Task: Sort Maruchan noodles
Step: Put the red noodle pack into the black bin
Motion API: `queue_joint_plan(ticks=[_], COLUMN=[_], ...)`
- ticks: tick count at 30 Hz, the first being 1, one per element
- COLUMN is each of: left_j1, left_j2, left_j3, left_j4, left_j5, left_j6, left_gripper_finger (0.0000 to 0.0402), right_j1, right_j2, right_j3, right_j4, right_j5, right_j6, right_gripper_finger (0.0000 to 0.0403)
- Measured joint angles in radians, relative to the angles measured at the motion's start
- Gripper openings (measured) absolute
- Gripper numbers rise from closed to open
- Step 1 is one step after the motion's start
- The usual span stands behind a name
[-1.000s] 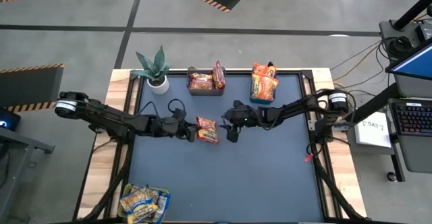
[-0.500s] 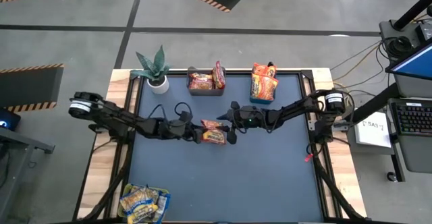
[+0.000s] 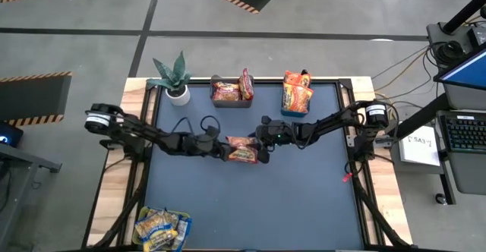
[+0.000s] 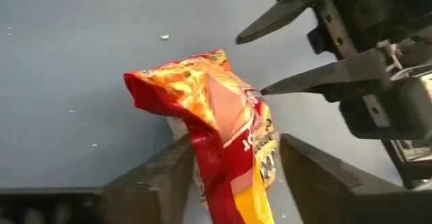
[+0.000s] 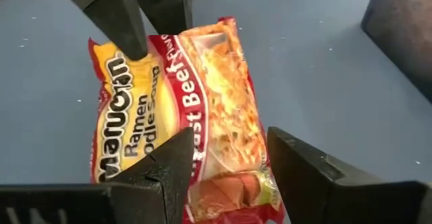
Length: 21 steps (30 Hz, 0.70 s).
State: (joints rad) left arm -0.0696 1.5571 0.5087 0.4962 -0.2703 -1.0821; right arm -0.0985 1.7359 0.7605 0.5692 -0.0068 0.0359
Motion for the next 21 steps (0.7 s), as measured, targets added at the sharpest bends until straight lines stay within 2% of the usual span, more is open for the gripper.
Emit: queue_joint_plan(ticks=[5,9,16,21], left_j1=[0.011,0.03,0.042,0.042], left_j2=[0.043,0.109,0.223,0.25], left_j3=[0.0,0.0,0.0,0.002], left_j4=[0.005,0.065,0.261,0.293], left_j5=[0.0,0.002,0.023,0.008], left_j6=[-0.003,-0.006,-0.004,0.0], left_gripper_finger=[0.026,0.0284,0.0283,0.0256], right_j1=[0.0,0.0,0.0,0.0], right_j2=[0.0,0.0,0.001,0.001], right_j3=[0.0,0.0,0.0,0.0], right_j4=[-0.004,-0.007,-0.014,-0.014], right_j5=[0.007,-0.001,-0.001,-0.001], right_j6=[-0.012,-0.023,-0.03,-0.036], right_gripper_finger=[0.0161,0.0138,0.0088,0.0059])
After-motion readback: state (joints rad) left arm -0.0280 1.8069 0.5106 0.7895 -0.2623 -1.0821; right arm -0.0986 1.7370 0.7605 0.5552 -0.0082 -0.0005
